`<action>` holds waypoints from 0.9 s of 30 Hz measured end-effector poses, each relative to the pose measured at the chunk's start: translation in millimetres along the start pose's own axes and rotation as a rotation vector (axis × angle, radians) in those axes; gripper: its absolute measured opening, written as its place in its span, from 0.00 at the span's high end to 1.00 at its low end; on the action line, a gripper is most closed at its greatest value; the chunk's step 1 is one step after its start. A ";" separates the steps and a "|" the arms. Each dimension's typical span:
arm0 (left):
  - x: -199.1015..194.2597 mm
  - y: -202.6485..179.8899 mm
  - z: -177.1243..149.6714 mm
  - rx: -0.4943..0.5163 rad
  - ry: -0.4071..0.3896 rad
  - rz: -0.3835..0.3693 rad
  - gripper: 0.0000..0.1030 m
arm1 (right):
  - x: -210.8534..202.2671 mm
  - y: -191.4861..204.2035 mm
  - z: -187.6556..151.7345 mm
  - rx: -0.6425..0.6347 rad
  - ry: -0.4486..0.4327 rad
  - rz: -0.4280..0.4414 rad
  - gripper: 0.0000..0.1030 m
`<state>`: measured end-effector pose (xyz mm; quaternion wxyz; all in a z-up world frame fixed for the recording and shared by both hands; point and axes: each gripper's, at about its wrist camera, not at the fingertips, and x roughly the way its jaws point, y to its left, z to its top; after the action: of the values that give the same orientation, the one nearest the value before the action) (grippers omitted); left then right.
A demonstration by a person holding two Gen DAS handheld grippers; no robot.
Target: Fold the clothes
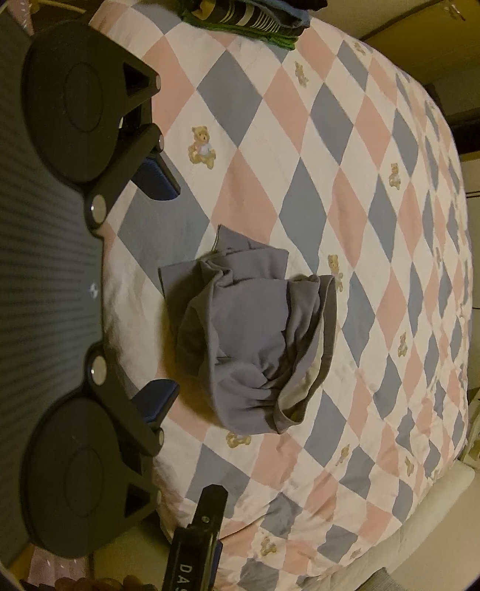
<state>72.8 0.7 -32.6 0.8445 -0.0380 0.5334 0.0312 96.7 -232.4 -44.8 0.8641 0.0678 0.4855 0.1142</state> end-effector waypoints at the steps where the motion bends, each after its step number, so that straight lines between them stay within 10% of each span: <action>1: 4.2 -3.1 3.1 -0.011 0.005 0.001 0.01 | 3.4 -3.9 3.8 -0.004 0.004 0.005 0.00; 20: 97.4 -4.7 1.9 -0.401 0.206 0.090 0.03 | 94.9 -94.7 44.4 -0.178 0.140 0.080 0.06; 27: 127.7 0.3 23.8 -0.347 0.248 0.088 0.13 | 128.1 -92.8 55.6 -0.234 0.165 0.120 0.14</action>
<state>149.0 4.9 -137.7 0.7510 -0.1627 0.6210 0.1545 220.8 -288.5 -142.6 0.8150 -0.0140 0.5333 0.2263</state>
